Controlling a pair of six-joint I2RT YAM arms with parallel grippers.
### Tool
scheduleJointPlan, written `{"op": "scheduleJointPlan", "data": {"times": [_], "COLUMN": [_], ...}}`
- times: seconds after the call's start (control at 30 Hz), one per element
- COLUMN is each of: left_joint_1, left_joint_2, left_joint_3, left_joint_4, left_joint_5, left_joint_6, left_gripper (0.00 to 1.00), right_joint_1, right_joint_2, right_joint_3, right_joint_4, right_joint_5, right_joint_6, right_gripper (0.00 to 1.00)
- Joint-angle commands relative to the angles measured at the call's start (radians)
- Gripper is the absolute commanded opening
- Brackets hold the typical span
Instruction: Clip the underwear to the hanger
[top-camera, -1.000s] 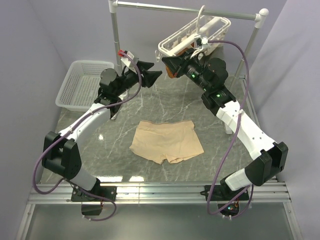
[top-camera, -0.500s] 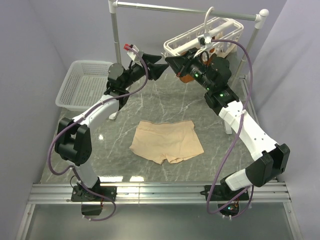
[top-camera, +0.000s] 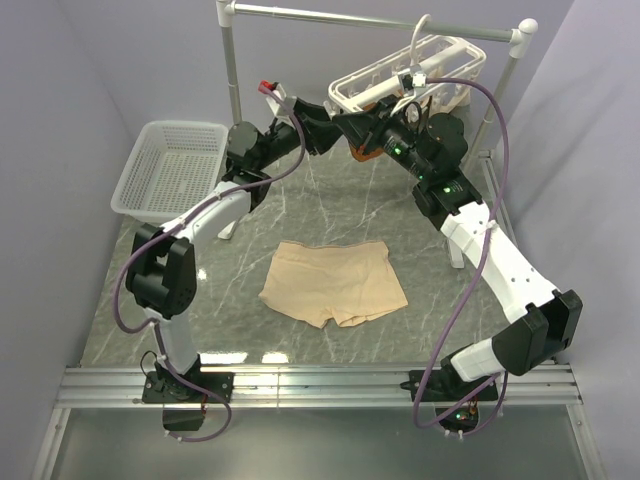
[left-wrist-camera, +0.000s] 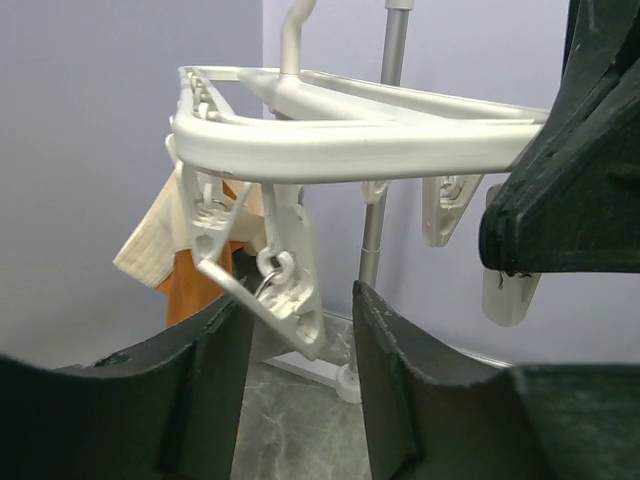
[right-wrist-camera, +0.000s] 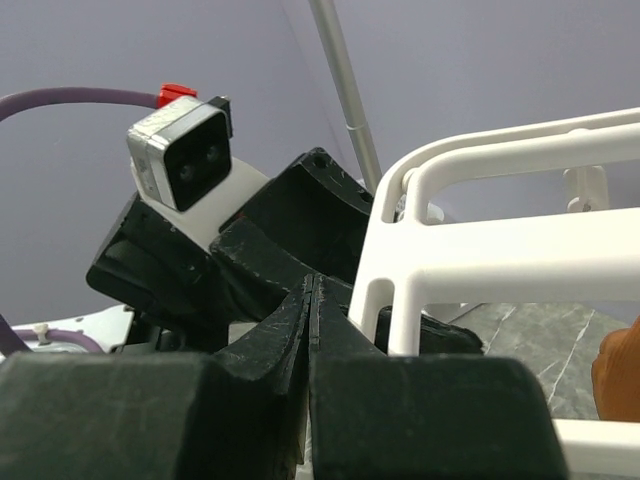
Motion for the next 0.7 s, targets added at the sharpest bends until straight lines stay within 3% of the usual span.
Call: {"op": "scheduleJointPlan", "data": {"times": [0.0,0.1,0.3,0.47,0.67], "left_joint_1": [-0.013,-0.013,-0.004,-0.004,-0.004], "left_joint_2": [0.015,0.016,-0.027,-0.114,-0.214], "left_joint_3": [0.055,0.061,0.027,-0.028,-0.097], "left_joint_4": [0.073,0.062,0.016,-0.086,-0.215], "left_joint_5": [0.021,0.007,-0.009,-0.034,-0.154], "left_joint_6": [-0.030,-0.024,0.005,0.085,0.192], "left_gripper": [0.48,0.27,0.00,0.00,0.00], "right_joint_1": [-0.008,-0.011,-0.010,-0.010,-0.011], "right_joint_2": [-0.045,-0.057,-0.111,-0.160,-0.154], "right_joint_3": [-0.001,-0.012,-0.052,-0.078,-0.067], "right_joint_4": [0.016,0.025,0.024,-0.036,-0.090], "right_joint_5": [-0.025,-0.037,0.029,0.176,0.231], "right_joint_6": [-0.005,-0.010,-0.068,-0.146,-0.195], "right_gripper": [0.00,0.06,0.29,0.31,0.31]}}
